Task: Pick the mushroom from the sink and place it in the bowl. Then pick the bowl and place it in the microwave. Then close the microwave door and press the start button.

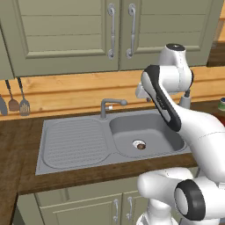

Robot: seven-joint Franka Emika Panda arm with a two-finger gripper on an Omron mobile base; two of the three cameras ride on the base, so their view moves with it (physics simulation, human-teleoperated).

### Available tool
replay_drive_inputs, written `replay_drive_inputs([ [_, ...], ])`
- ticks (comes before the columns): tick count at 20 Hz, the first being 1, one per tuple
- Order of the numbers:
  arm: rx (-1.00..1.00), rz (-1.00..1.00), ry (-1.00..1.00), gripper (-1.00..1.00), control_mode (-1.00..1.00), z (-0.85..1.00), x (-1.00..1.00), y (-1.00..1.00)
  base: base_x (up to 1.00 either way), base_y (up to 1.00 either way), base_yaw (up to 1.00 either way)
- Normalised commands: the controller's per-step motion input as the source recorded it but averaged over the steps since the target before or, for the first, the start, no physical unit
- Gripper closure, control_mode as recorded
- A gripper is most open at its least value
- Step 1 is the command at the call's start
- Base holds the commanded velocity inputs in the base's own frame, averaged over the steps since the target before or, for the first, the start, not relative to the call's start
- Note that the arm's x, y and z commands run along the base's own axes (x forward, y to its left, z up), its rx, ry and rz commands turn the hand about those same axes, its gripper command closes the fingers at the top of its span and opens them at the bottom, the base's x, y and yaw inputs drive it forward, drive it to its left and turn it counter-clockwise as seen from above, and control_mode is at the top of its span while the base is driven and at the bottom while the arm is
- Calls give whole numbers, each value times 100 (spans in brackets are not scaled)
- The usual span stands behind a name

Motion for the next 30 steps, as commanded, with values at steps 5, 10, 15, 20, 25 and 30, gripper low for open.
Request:
replay_drive_inputs([
  [5, 0, 0, -2, -100, -100, 0, -31, -8, 0, 0, 0],
  [10, 2, 0, 0, -100, -100, -14, -95, -20, 0, 0, 0],
  [15, 0, -2, 1, -100, -100, -33, -71, -25, 0, 0, 0],
  [20, 0, -1, 12, -100, -100, -47, -4, -20, 0, 0, 0],
  [25, 0, -2, 9, -100, -100, -64, 22, -6, 0, 0, 0],
  [30, 0, 0, 5, -100, -100, -48, 38, -11, 0, 0, 0],
])
